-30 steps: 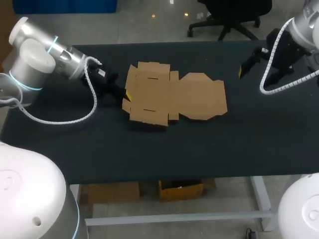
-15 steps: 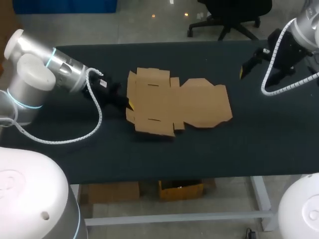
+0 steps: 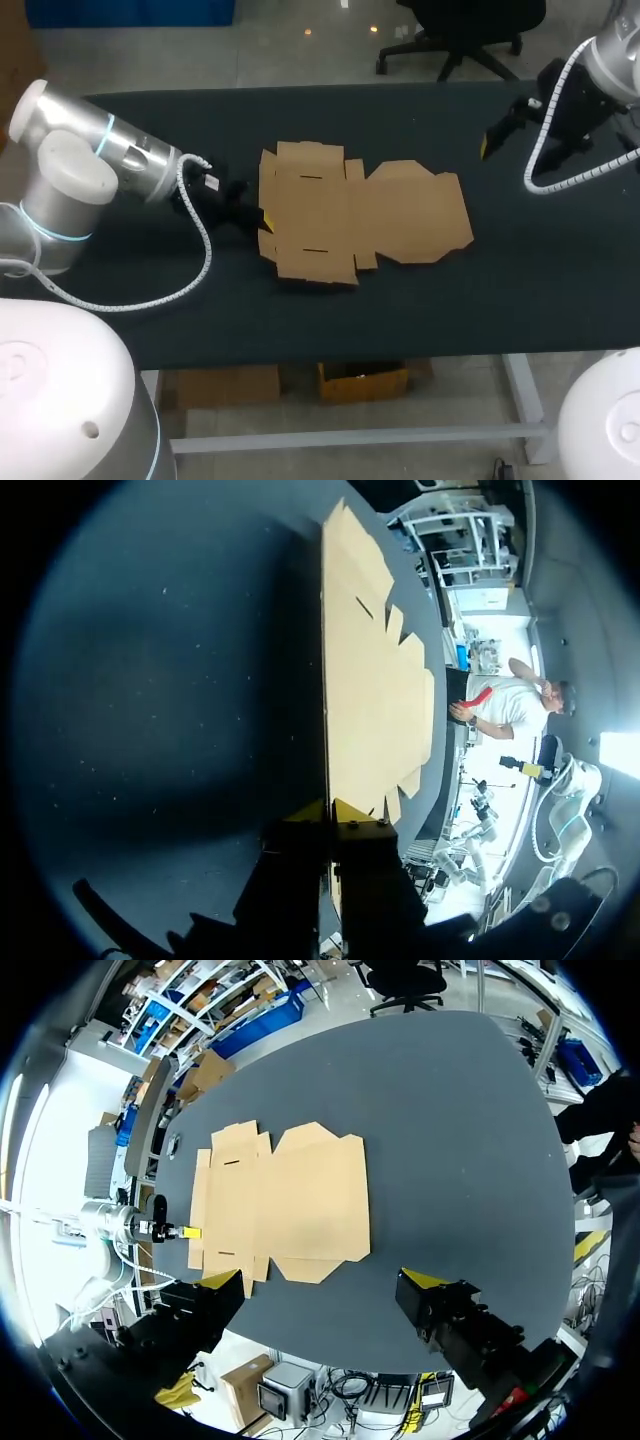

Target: Assemble the packaging by folding the flat box into shape, placing the metal phone stand inside, and closing the box properly

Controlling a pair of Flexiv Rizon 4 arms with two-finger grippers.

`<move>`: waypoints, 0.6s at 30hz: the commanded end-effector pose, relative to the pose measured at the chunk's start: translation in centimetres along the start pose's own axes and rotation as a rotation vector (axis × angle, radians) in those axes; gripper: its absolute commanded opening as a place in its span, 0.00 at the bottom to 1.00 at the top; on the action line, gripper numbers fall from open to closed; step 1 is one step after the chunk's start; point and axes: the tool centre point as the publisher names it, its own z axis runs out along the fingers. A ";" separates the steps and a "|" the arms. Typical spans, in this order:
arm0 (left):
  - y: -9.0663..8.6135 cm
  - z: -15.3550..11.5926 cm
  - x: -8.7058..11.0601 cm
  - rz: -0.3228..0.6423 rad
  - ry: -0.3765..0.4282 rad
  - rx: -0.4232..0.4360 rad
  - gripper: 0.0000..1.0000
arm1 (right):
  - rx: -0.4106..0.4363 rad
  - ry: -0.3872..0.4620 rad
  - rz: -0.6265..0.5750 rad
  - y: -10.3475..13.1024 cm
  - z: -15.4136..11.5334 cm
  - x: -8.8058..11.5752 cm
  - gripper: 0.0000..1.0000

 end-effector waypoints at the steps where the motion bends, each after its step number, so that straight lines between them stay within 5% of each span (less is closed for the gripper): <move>1: 0.5 -0.3 0.5 -0.027 -0.034 0.023 0.00 | 0.002 0.003 -0.004 0.0 -0.1 0.2 1.00; 18: 1.5 -0.3 0.0 -0.159 0.075 0.266 0.00 | 0.001 0.019 -0.028 0.3 0.0 0.4 1.00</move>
